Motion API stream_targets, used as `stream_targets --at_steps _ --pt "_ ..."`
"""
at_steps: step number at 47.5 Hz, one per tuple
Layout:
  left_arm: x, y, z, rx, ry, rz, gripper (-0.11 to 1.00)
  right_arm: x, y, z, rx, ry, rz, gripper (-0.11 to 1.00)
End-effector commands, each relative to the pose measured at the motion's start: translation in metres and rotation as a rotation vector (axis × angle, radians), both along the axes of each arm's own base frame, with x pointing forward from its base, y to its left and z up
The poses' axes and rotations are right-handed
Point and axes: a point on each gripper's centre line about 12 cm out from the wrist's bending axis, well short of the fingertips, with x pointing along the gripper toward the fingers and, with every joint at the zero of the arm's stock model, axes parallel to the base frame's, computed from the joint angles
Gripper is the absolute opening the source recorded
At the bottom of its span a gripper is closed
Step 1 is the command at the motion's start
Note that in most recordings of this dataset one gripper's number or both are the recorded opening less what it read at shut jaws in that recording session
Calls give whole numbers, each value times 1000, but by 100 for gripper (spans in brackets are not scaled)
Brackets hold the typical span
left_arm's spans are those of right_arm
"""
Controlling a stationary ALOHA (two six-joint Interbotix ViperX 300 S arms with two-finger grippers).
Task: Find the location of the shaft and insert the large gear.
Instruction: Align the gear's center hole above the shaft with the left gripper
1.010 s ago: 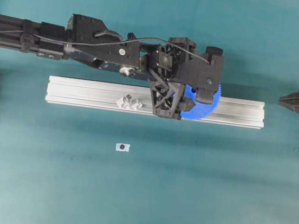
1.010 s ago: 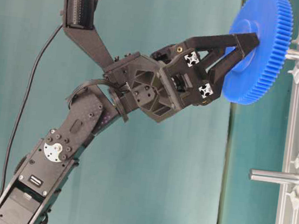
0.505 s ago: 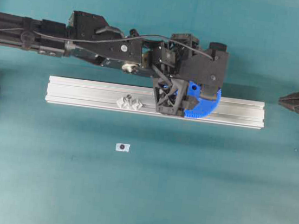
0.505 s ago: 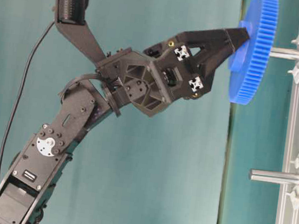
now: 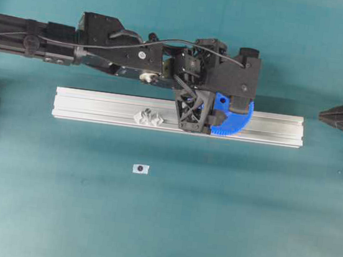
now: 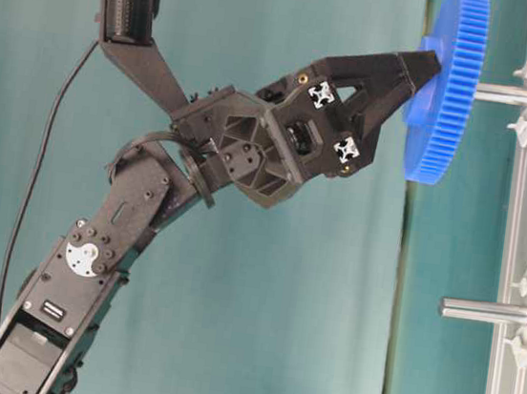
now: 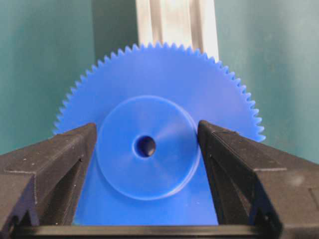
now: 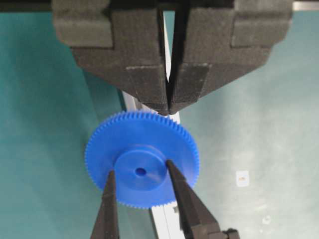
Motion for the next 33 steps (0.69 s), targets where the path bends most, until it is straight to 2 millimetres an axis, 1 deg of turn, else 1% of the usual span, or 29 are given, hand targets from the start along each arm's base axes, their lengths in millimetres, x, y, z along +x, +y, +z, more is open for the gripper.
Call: stream_targets --at_steps 1,8,17,33 --pt "0 -7 7 -11 -17 -2 80 2 -1 4 7 -13 -6 7" --pt "-5 -9 -2 -41 4 19 80 2 -1 4 7 -13 -6 7" --pt "-4 -8 3 -37 -9 18 80 2 -1 4 9 -13 -6 7" --pt "-2 -6 36 -34 -57 22 81 2 -1 5 7 -16 -6 7"
